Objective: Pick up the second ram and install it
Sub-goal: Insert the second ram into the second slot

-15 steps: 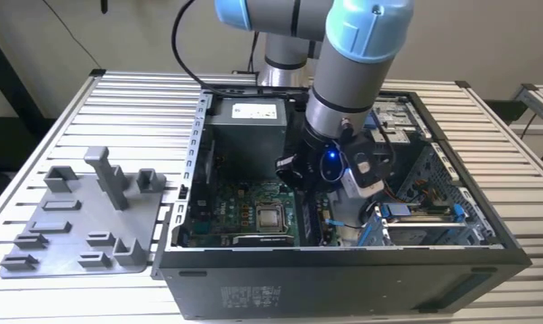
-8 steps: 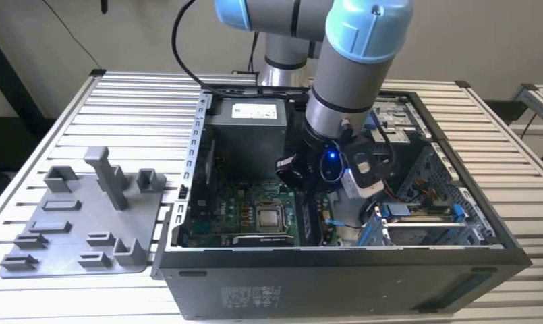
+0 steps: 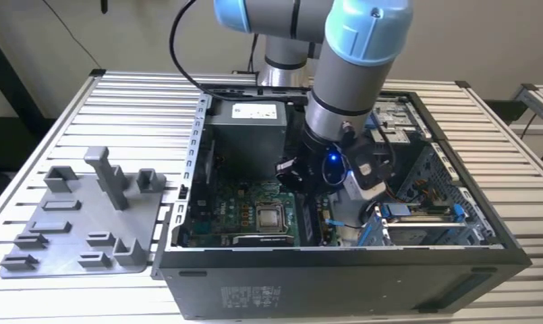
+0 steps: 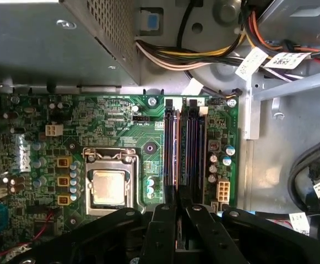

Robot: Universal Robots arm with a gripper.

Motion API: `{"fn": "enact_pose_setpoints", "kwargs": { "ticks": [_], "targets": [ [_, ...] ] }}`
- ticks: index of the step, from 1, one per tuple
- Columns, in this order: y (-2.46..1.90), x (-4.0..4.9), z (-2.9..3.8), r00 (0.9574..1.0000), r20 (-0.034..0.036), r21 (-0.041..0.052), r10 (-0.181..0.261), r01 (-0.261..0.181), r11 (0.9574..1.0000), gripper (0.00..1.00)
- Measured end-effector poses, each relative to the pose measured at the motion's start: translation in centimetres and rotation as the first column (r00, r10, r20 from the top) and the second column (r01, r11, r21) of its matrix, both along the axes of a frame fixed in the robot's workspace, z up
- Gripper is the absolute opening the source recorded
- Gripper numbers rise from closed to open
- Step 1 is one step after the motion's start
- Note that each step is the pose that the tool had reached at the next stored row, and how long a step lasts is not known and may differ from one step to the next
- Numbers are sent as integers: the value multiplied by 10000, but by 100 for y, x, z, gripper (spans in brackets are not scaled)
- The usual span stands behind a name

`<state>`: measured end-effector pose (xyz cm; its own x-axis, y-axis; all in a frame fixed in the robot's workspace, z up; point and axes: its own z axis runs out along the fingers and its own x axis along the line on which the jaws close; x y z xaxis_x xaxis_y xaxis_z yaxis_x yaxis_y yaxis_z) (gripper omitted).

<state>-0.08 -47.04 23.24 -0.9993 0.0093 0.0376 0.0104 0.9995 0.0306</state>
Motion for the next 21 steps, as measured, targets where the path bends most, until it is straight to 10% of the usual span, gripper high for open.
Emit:
{"fn": "enact_pose_setpoints", "kwargs": {
  "ticks": [21],
  "targets": [
    [-17, 5, -58, 9999, 0, -1, 131, -131, 9999, 14]
  ]
}}
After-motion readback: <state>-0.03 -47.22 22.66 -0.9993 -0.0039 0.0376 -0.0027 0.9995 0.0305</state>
